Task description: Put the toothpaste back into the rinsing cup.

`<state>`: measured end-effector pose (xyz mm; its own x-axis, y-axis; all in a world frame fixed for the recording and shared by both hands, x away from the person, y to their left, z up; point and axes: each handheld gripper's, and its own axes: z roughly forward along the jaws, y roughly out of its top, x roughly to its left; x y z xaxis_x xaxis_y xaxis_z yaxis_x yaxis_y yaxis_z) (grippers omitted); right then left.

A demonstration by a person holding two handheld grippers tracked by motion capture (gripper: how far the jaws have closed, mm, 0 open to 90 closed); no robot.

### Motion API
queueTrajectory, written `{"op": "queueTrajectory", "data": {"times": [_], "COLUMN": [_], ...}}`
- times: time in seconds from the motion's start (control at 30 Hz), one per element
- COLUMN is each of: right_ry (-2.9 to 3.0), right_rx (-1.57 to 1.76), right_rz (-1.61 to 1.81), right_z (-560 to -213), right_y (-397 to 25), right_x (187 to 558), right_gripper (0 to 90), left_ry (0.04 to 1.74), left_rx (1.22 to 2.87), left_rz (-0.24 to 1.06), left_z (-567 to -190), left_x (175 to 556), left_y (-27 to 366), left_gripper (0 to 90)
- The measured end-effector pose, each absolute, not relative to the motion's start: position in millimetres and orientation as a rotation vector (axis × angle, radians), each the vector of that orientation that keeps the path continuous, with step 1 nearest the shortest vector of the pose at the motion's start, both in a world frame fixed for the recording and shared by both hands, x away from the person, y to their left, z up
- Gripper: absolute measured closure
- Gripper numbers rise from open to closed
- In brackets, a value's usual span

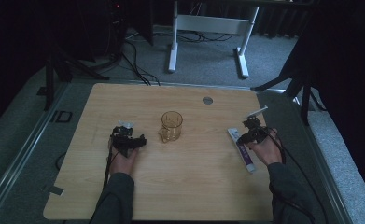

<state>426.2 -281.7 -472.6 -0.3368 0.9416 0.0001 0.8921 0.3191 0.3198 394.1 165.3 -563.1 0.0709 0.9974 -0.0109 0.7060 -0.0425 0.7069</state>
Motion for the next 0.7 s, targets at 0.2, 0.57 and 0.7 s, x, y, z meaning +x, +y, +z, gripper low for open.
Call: {"op": "queueTrajectory", "data": {"times": [0.2, 0.57, 0.7], "right_ry": [2.418, 2.453, 2.465], "right_rx": [1.693, 1.705, 1.707], "right_rz": [0.364, 0.314, 0.292], "right_z": [-475.6, -481.4, -484.0], "right_y": [-280.7, -277.4, -275.7], "right_x": [427.2, 431.5, 433.3], "right_gripper": [56.7, 58.6, 59.5], "left_ry": [1.690, 1.690, 1.690], "left_rx": [1.806, 1.805, 1.806], "left_rz": [0.688, 0.688, 0.688], "left_z": [-563.0, -563.0, -563.1], "left_x": [394.1, 394.1, 394.1], "left_y": [165.3, 165.3, 165.3], "left_gripper": [14.2, 14.2, 14.2]}}
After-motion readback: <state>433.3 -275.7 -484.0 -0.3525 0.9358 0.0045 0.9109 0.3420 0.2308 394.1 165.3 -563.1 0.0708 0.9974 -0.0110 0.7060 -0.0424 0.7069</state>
